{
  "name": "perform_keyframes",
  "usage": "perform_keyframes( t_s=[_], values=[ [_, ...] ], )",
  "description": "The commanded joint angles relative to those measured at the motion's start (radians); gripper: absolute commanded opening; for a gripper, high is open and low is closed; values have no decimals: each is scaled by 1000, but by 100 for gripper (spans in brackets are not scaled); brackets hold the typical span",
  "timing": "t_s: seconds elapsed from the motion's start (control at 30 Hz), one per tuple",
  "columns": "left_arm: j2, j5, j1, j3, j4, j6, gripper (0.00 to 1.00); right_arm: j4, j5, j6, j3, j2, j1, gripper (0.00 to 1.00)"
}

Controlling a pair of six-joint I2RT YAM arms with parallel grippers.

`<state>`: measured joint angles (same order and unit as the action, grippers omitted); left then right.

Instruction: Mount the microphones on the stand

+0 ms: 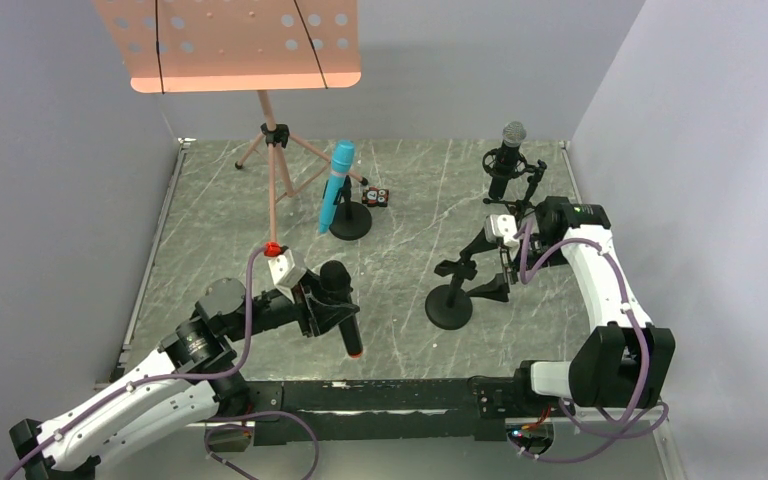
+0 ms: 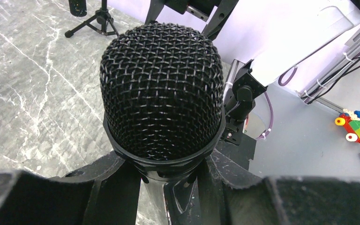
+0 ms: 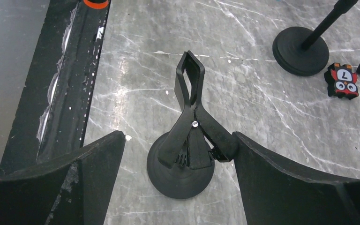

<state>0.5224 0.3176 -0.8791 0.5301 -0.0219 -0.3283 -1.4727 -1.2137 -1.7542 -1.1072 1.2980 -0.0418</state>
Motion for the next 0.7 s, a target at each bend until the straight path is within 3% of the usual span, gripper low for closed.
perform_keyframes(
  t_s=[0.0,0.2,0.37,0.43,0.5,0.67],
  values=[
    [-12,15,2,8,-70,-11,0,-6,-18,-39,-29,-7,15,86],
    [9,22,3,12,-91,-15,0,111,21,66,14,-57,15,72],
    [37,35,3,18,-110,-21,0,167,45,133,22,-69,16,42],
    [48,39,3,24,-121,-20,0,153,48,124,16,-59,17,35],
    [67,41,3,35,-138,-14,0,140,48,117,12,-48,16,30],
    [185,20,3,121,-170,43,0,144,46,129,17,-51,16,29]
  ],
)
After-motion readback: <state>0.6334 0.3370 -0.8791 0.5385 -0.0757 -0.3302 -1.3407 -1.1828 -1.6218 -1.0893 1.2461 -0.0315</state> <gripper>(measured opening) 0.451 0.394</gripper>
